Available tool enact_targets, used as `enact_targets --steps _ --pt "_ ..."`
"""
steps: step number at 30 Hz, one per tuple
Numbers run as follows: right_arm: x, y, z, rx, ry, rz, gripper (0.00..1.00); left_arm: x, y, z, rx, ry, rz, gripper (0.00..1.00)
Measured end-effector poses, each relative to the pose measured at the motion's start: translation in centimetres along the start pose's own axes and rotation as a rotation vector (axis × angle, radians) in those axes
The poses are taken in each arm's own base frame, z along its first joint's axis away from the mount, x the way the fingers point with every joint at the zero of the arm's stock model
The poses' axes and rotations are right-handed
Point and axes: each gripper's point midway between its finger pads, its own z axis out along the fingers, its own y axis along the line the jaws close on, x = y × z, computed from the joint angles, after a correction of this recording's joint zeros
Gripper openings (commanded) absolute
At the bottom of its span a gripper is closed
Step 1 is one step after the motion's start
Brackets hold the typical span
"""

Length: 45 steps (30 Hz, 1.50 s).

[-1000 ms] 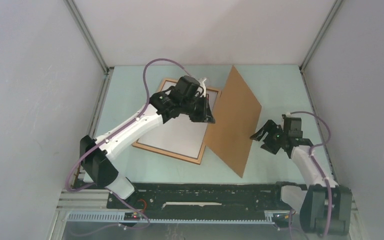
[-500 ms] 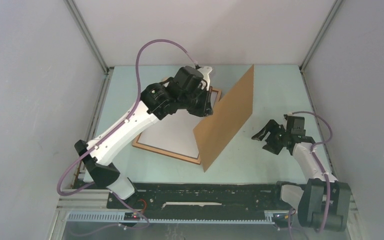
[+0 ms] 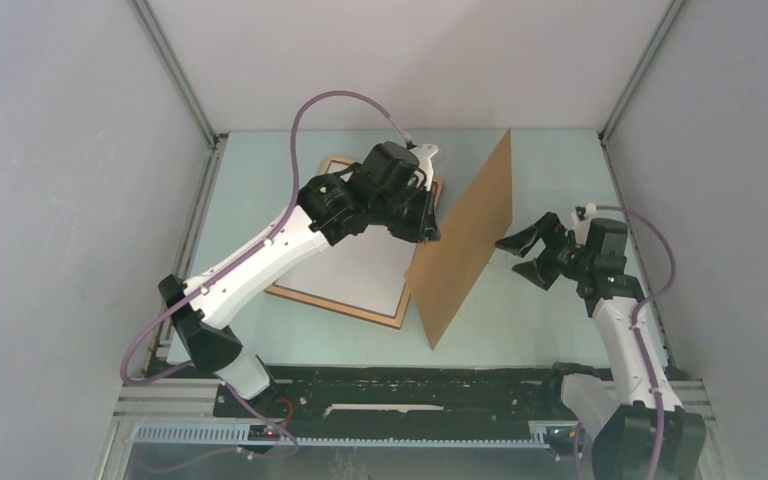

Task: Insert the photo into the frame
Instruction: Pick up the photo frame item at the center of the board.

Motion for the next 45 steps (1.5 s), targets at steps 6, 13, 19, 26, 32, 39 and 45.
enact_targets --steps 6,13,19,26,32,39,45 --pt "-1.1 5.6 -1.5 -0.100 -0.040 -0.064 1.00 0.2 -2.9 1.0 0.131 -0.004 -0.029 0.45" --pt "-0.4 7.0 -3.0 -0.116 -0.049 -0.003 1.00 1.3 -5.0 2.8 0.259 0.016 -0.082 0.62" --pt "-1.4 10.9 -5.8 -0.151 -0.099 -0.032 1.00 0.1 -7.2 2.7 0.358 -0.029 -0.099 0.68" --pt "-2.9 12.8 -8.1 -0.093 -0.183 -0.052 0.97 -0.4 -9.7 2.2 0.452 -0.057 -0.095 0.69" --pt "-3.1 11.1 -7.8 -0.007 -0.192 -0.021 0.93 0.6 -11.4 2.3 0.510 -0.033 -0.090 0.69" --pt "-3.6 9.6 -7.6 0.107 -0.203 -0.043 0.63 1.5 -12.2 2.8 0.538 -0.020 -0.087 0.69" --pt "-3.5 7.1 -8.2 0.258 -0.238 -0.087 0.25 2.8 -10.7 3.6 0.500 0.004 -0.094 0.69"
